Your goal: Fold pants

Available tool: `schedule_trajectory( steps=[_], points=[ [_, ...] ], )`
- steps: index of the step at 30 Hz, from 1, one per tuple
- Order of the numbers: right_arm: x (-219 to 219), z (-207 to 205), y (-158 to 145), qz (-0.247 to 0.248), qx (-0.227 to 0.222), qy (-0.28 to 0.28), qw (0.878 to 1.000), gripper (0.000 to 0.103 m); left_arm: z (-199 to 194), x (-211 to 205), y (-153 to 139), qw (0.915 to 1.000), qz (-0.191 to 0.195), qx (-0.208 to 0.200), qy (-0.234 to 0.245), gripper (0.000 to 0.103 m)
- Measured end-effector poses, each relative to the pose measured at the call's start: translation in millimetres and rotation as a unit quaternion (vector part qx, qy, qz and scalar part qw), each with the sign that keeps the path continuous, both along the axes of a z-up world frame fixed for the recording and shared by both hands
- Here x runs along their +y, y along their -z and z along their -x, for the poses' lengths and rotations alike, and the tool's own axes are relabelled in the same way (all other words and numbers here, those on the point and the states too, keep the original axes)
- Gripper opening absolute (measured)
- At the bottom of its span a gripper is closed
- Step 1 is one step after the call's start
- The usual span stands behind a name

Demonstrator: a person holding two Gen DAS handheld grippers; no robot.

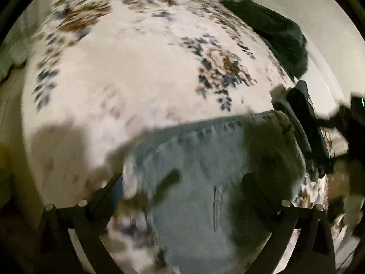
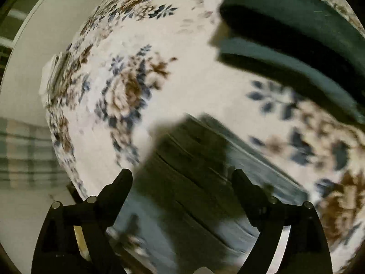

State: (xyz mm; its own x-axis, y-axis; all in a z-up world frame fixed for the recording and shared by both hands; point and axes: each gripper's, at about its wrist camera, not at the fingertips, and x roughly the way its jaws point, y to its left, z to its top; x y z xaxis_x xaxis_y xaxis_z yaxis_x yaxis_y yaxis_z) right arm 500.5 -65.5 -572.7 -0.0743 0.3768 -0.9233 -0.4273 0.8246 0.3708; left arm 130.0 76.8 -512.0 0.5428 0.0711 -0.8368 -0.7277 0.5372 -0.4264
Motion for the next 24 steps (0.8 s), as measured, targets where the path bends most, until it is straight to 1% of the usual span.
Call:
schedule_trajectory(
  steps=[1,3,4,5,6,7,9,11,12,13,14,15,16,17,18,19,20,21,22,23,24],
  points=[
    [-11.6,2.7,-1.8,0.001,0.001,-0.004,1.000,0.091,6.9,-6.6,-4.5,0.9999,0.008,-0.002,-0.015,0.103],
    [-43.9,9.6,-5.4,0.003,0.006,-0.011,1.000,0.091,27.2,-29.6,-15.9,0.9972,0.036,-0.017,-0.063,0.103],
    [-58.3,11.2,-2.6,0.007,0.009,-0.014,1.000,0.091,35.1,-39.6,-18.2,0.9945,0.055,-0.024,-0.086,0.103],
    [-70.1,12.7,0.8,0.010,0.015,-0.016,1.000,0.091,42.7,-51.8,-18.8,0.9904,0.080,-0.033,-0.108,0.103],
    [-86.4,14.7,5.7,0.013,0.027,-0.017,0.999,0.091,48.4,-66.1,-16.7,0.9851,0.107,-0.032,-0.131,0.103],
    [-95.7,14.7,12.4,0.016,0.035,-0.016,0.999,0.091,51.0,-80.7,-11.8,0.9795,0.135,-0.030,-0.147,0.103],
    [-115.9,13.9,27.4,0.011,0.063,-0.011,0.998,0.091,51.7,-101.4,2.5,0.9714,0.172,-0.020,-0.163,0.103],
    [-127.0,13.8,43.7,-0.002,0.091,-0.006,0.996,0.091,52.5,-119.6,24.9,0.9624,0.206,-0.027,-0.175,0.103],
    [-130.5,14.0,50.4,-0.010,0.102,-0.003,0.995,0.091,52.9,-121.9,32.3,0.9604,0.209,-0.031,-0.181,0.102],
    [-133.1,13.6,57.8,-0.020,0.113,0.000,0.993,0.091,53.5,-123.9,41.9,0.9595,0.203,-0.036,-0.191,0.099],
    [-133.7,12.8,64.1,-0.028,0.124,0.001,0.992,0.090,54.1,-124.3,47.1,0.9607,0.194,-0.039,-0.195,0.098],
    [-133.1,12.6,69.8,-0.033,0.129,0.002,0.991,0.090,53.2,-122.2,52.7,0.9624,0.182,-0.044,-0.197,0.092],
    [-129.1,12.1,74.6,-0.036,0.132,0.003,0.991,0.090,52.5,-118.7,56.6,0.9663,0.162,-0.045,-0.195,0.062],
    [-128.2,11.6,79.0,-0.042,0.137,0.005,0.990,0.087,52.9,-115.0,58.6,0.9695,0.149,-0.042,-0.190,0.013],
    [-126.3,10.8,83.2,-0.050,0.143,0.006,0.988,0.082,56.3,-114.2,58.9,0.9715,0.147,-0.046,-0.180,0.012],
    [-123.8,9.6,87.4,-0.055,0.145,0.009,0.988,0.060,59.4,-112.4,57.8,0.9745,0.142,-0.050,-0.167,0.012],
    [-121.7,8.6,89.8,-0.054,0.145,0.013,0.988,0.054,62.4,-111.6,53.9,0.9787,0.129,-0.046,-0.153,0.011],
    [-117.2,7.4,91.0,-0.051,0.141,0.017,0.989,0.054,67.4,-112.3,49.6,0.9831,0.111,-0.036,-0.141,0.011],
    [-115.9,7.2,90.8,-0.047,0.136,0.017,0.989,0.052,73.7,-112.2,48.6,0.9863,0.100,-0.017,-0.130,0.011],
    [-115.4,7.9,89.6,-0.044,0.131,0.015,0.990,0.051,82.7,-110.9,50.5,0.9860,0.102,0.000,-0.132,0.012],
    [-116.7,9.5,87.8,-0.043,0.126,0.013,0.991,0.050,88.9,-110.3,52.9,0.9839,0.111,0.007,-0.139,0.013]
  ],
)
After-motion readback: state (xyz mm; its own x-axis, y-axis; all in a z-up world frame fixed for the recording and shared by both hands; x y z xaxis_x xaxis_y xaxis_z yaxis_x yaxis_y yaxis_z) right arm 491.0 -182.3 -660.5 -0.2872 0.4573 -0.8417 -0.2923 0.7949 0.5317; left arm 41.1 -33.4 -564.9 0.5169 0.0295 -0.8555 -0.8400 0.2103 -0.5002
